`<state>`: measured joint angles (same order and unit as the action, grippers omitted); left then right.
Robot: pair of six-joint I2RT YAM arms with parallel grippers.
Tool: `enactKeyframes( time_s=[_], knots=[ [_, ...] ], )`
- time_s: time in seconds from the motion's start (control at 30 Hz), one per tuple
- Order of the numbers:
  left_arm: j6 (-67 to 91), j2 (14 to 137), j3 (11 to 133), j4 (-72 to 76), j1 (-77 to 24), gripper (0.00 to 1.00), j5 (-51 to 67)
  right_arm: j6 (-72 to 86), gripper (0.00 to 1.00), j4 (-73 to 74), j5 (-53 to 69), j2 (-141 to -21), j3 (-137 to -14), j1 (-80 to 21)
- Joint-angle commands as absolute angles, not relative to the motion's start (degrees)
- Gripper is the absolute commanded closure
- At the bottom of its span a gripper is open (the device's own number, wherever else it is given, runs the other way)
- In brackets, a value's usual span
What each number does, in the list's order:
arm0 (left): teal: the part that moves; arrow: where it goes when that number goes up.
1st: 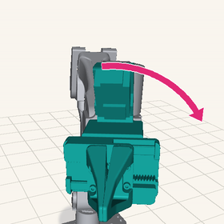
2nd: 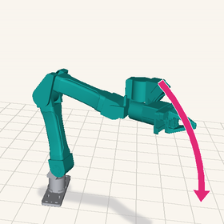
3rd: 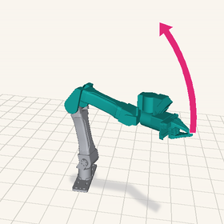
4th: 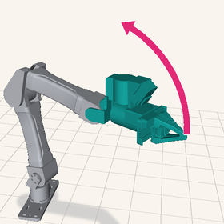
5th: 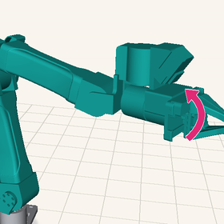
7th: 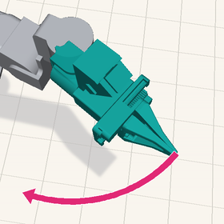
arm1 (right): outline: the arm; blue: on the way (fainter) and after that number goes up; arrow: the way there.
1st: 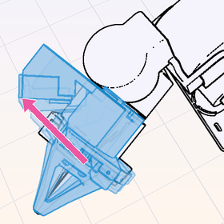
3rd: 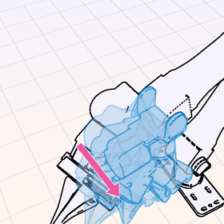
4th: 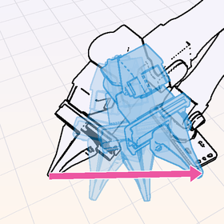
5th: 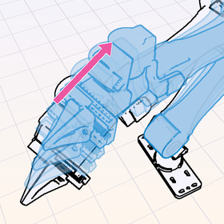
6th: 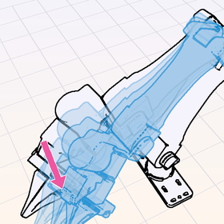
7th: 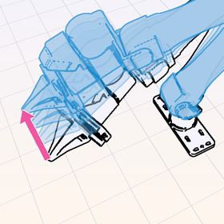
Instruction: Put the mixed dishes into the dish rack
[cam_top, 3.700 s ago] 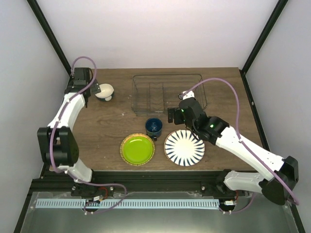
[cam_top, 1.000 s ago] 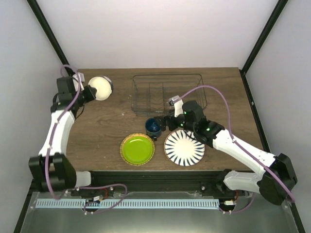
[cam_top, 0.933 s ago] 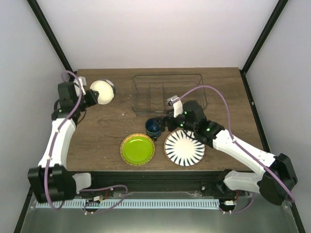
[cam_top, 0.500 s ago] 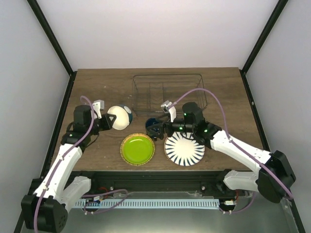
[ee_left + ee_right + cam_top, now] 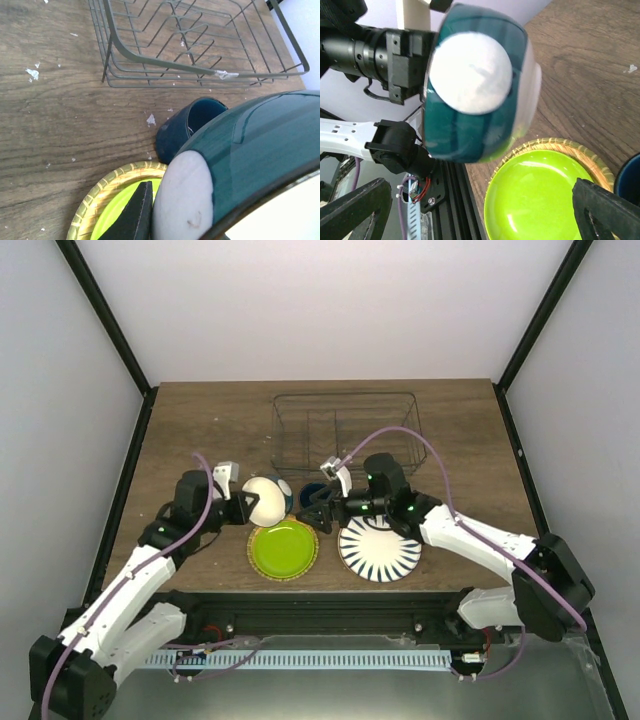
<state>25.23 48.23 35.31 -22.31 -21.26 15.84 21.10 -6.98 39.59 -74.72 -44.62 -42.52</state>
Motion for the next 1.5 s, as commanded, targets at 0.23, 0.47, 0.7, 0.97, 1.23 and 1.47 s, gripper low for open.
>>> enactKeyframes(
  time_s=[0.23, 0.47, 0.7, 0.97, 1.23, 1.47],
  knots=[
    [28.5, 50.4, 35.0, -14.8, -30.7, 1.00, 9.6, 22.3, 0.00, -11.9, 42.7, -78.4, -47.6, -43.5],
    [30.2, 49.8, 33.5, -12.7, -33.1, 1.00, 9.4, 23.5, 0.00, -14.6, 42.7, -80.5, -47.3, -44.2],
    [31.1, 48.7, 32.7, -12.1, -33.4, 1.00, 9.7, 23.9, 0.00, -15.7, 43.8, -80.7, -47.1, -44.4],
    [31.2, 49.9, 33.2, -11.7, -34.2, 1.00, 9.4, 23.7, 0.07, -16.1, 44.8, -81.8, -47.0, -45.3],
    [31.4, 50.5, 33.3, -11.5, -35.1, 1.00, 8.8, 22.7, 0.46, -16.2, 46.2, -83.6, -47.9, -45.5],
    [31.4, 51.7, 32.5, -10.1, -35.3, 1.00, 9.2, 22.0, 0.66, -16.3, 46.0, -83.4, -47.9, -45.6]
  ],
)
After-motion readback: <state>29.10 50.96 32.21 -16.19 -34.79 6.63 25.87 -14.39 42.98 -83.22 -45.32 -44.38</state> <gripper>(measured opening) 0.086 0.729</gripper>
